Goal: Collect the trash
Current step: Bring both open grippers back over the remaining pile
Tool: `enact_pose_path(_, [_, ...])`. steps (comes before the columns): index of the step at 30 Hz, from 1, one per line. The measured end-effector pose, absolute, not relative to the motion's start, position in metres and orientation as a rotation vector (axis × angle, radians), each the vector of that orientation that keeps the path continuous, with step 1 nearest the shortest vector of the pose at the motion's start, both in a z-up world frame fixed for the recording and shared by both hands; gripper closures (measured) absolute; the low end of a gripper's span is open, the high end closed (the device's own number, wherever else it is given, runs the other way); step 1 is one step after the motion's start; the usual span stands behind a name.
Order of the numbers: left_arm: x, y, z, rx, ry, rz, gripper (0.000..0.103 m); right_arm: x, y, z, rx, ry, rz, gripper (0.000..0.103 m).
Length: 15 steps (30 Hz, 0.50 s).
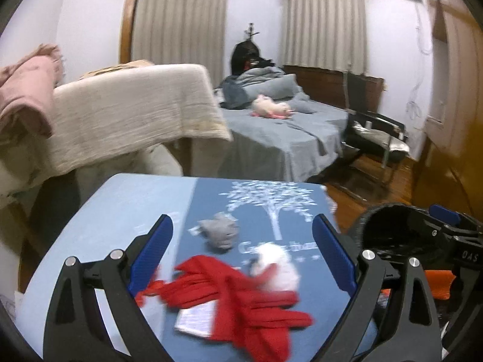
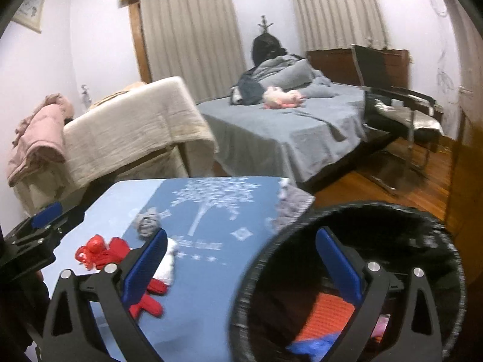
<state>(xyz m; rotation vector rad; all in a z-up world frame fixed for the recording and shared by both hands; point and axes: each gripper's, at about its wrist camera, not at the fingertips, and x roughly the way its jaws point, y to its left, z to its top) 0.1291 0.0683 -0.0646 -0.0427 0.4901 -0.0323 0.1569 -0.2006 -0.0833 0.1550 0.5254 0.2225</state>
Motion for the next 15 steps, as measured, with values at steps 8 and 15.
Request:
enact_pose_path(8, [0.131,0.127,-0.079,-0.048,0.511,0.078,0.012,0.184,-0.151,-0.102,0.126,0.559,0.264,0.006])
enact_pose_path(15, [0.144,0.168,-0.099,-0.045,0.541,0.161,0.012,0.208,-0.129,-0.130,0.108,0.621,0.250,0.007])
